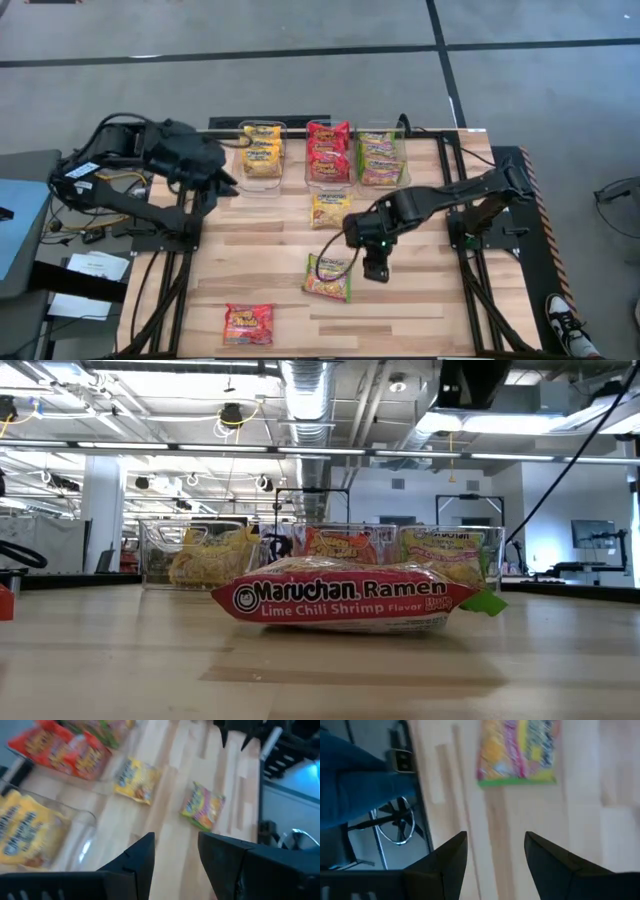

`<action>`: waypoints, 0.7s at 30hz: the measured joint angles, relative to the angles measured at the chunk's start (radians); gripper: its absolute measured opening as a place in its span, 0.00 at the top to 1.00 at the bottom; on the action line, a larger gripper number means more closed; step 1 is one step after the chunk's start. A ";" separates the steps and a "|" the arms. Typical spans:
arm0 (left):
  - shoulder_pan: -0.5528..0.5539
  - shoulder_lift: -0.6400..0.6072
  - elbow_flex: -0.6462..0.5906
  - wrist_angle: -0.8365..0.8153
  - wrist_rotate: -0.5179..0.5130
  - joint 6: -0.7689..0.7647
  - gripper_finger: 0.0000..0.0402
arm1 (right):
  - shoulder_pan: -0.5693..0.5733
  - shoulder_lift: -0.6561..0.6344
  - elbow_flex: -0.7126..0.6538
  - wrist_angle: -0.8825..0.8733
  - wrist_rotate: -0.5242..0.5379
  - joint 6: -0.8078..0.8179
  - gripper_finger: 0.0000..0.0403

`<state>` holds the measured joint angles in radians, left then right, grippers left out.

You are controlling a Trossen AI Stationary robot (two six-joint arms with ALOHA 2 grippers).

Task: Sort Maruchan noodles
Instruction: Put the green noodle pack into the right transparent bin

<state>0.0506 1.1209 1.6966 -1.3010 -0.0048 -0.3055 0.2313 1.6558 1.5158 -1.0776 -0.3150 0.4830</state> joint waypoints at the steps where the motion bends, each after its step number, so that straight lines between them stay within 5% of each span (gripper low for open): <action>1: -0.021 -0.002 0.000 -0.011 0.001 -0.017 0.66 | 0.013 0.000 0.000 0.026 0.005 0.003 0.45; 9: -0.202 -0.003 0.000 -0.026 -0.031 -0.137 0.66 | 0.078 0.001 0.000 0.158 0.139 0.052 0.42; 13: -0.302 -0.002 0.000 -0.025 -0.131 -0.178 0.66 | 0.083 0.039 -0.001 0.160 0.237 0.043 0.40; 21: -0.484 -0.001 0.000 -0.026 -0.307 -0.265 0.66 | 0.074 0.165 -0.001 0.268 0.247 -0.080 0.40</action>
<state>-0.4333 1.1194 1.6962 -1.3270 -0.3122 -0.5702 0.3054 1.8203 1.5148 -0.8100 -0.0684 0.4025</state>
